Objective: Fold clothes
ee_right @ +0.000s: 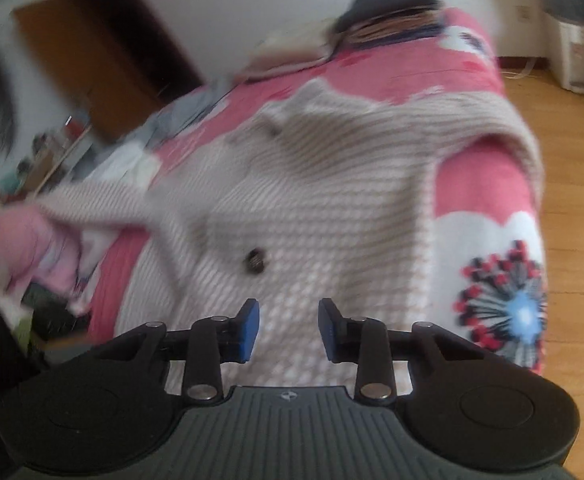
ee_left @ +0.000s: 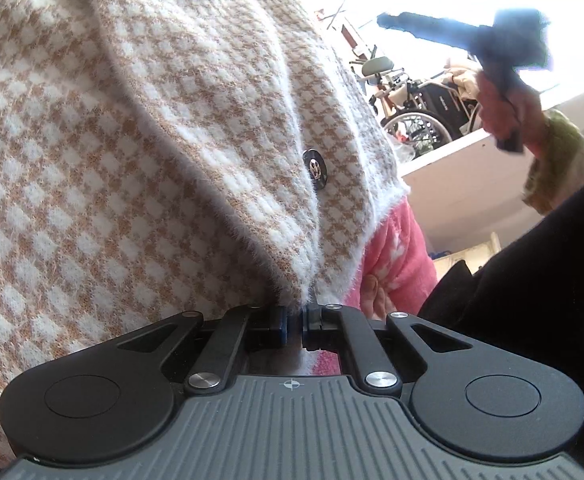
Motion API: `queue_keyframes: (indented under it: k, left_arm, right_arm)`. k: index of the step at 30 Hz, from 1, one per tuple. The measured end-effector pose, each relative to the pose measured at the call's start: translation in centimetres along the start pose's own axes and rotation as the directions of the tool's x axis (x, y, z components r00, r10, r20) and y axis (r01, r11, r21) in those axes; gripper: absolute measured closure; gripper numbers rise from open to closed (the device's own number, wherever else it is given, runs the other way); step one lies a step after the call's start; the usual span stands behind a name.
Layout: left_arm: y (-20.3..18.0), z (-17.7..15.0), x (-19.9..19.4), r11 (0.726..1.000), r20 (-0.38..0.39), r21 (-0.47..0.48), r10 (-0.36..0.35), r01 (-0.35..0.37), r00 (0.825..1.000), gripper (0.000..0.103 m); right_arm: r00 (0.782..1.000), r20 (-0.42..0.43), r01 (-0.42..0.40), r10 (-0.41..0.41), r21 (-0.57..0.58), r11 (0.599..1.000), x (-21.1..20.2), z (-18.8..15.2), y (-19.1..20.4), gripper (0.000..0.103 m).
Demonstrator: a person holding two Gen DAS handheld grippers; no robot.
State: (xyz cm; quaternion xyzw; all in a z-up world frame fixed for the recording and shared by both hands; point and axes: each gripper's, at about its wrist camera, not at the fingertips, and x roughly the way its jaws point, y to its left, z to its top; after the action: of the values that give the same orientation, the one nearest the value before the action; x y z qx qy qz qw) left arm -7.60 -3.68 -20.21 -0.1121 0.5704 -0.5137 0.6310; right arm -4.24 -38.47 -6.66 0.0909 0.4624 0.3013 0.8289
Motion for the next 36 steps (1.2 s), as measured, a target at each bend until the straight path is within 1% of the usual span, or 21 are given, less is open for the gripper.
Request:
queue_keyframes:
  k: [1,2,4,5,6,7,10,11,13,15,16,19,20,22,24,28,29,30,32,34,36]
  left_arm:
    - [0.0,0.0,0.0,1.0,0.0,-0.007,-0.004,0.004,1.0,0.098]
    - [0.1,0.0,0.0,1.0,0.0,-0.016,-0.005,0.005,1.0,0.098]
    - [0.1,0.0,0.1,0.999,0.0,-0.033,-0.003,0.003,1.0,0.098]
    - [0.1,-0.1,0.2,0.999,-0.002,-0.045,-0.002,0.002,1.0,0.098]
    - [0.2,-0.1,0.3,0.998,-0.004,-0.058,-0.001,0.001,1.0,0.095]
    - [0.2,-0.1,0.2,0.998,-0.008,-0.069,0.0,-0.001,1.0,0.095]
    - [0.1,0.0,-0.7,0.997,-0.019,-0.07,0.018,-0.019,1.0,0.091]
    - [0.1,0.0,-1.4,0.998,-0.019,-0.055,0.03,-0.031,0.999,0.089]
    - [-0.1,0.2,-3.2,0.998,0.013,-0.013,0.068,-0.068,0.998,0.08]
    - [-0.2,0.5,-4.9,0.995,0.048,0.019,0.1,-0.101,0.994,0.079]
    - [-0.2,0.8,-5.6,0.994,0.067,0.021,0.109,-0.11,0.992,0.079]
    - [0.5,1.8,-7.3,0.99,0.133,0.029,0.134,-0.139,0.982,0.079]
    - [0.7,2.2,-7.5,0.988,0.149,0.033,0.142,-0.149,0.978,0.079]
    - [0.8,2.9,-7.0,0.988,0.16,0.036,0.146,-0.153,0.976,0.079]
    - [0.5,3.2,-6.0,0.986,0.16,0.038,0.152,-0.16,0.975,0.079]
    - [0.0,3.2,-3.9,0.98,0.138,0.032,0.191,-0.197,0.972,0.079]
    - [0.1,3.1,-3.8,0.981,0.139,0.021,0.19,-0.194,0.972,0.079]
    - [0.3,3.1,-4.0,0.982,0.139,0.011,0.184,-0.187,0.973,0.079]
    - [0.6,2.9,-4.4,0.985,0.141,-0.005,0.171,-0.172,0.975,0.079]
    - [0.7,3.2,-5.6,0.987,0.159,-0.017,0.163,-0.162,0.974,0.079]
    - [0.8,3.5,-6.8,0.988,0.179,-0.028,0.154,-0.152,0.972,0.079]
  right_arm:
    - [0.999,-0.039,-0.008,0.006,-0.057,0.998,-0.1,-0.6,1.8,0.071]
    - [0.994,-0.106,-0.039,0.025,-0.126,0.991,1.1,-1.3,3.5,0.073]
    - [0.969,-0.243,-0.104,0.041,-0.254,0.962,3.5,-2.8,6.6,0.073]
    - [0.95,-0.313,-0.101,-0.01,-0.336,0.937,4.7,-4.0,7.5,0.074]
    - [0.919,-0.37,-0.057,-0.133,-0.461,0.885,5.8,-5.8,8.2,0.074]
    - [0.884,-0.4,-0.024,-0.242,-0.555,0.832,6.7,-7.2,8.3,0.074]
    - [0.855,-0.424,-0.019,-0.297,-0.599,0.8,6.2,-8.7,7.8,0.074]
    - [0.849,-0.432,-0.008,-0.304,-0.587,0.81,6.0,-8.1,7.8,0.074]
    - [0.862,-0.396,0.015,-0.316,-0.602,0.798,5.0,-6.8,8.1,0.074]
    - [0.884,-0.359,0.048,-0.299,-0.568,0.822,4.2,-4.6,7.7,0.074]
    - [0.901,-0.324,0.069,-0.288,-0.549,0.833,3.9,-3.3,7.5,0.074]
    - [0.953,-0.166,0.144,-0.254,-0.489,0.86,3.4,1.5,6.7,0.073]
    - [0.963,-0.111,0.169,-0.246,-0.461,0.871,3.6,3.4,6.3,0.072]
    - [0.973,-0.012,0.204,-0.229,-0.41,0.889,4.6,6.9,5.5,0.071]
    - [0.972,0.062,0.233,-0.226,-0.36,0.903,6.6,10.8,4.5,0.068]
    - [0.956,0.128,0.29,-0.264,-0.273,0.917,11.2,17.6,2.4,0.068]
    - [0.953,0.135,0.297,-0.27,-0.246,0.923,12.2,19.0,1.7,0.065]
    - [0.95,0.14,0.305,-0.279,-0.216,0.928,13.0,20.3,1.0,0.058]
    - [0.936,0.143,0.342,-0.322,-0.146,0.928,13.9,22.0,-1.1,0.048]
    - [0.918,0.143,0.383,-0.37,-0.075,0.921,14.4,23.1,-3.1,0.047]
    - [0.897,0.139,0.424,-0.42,0.003,0.906,14.1,22.9,-5.4,0.046]
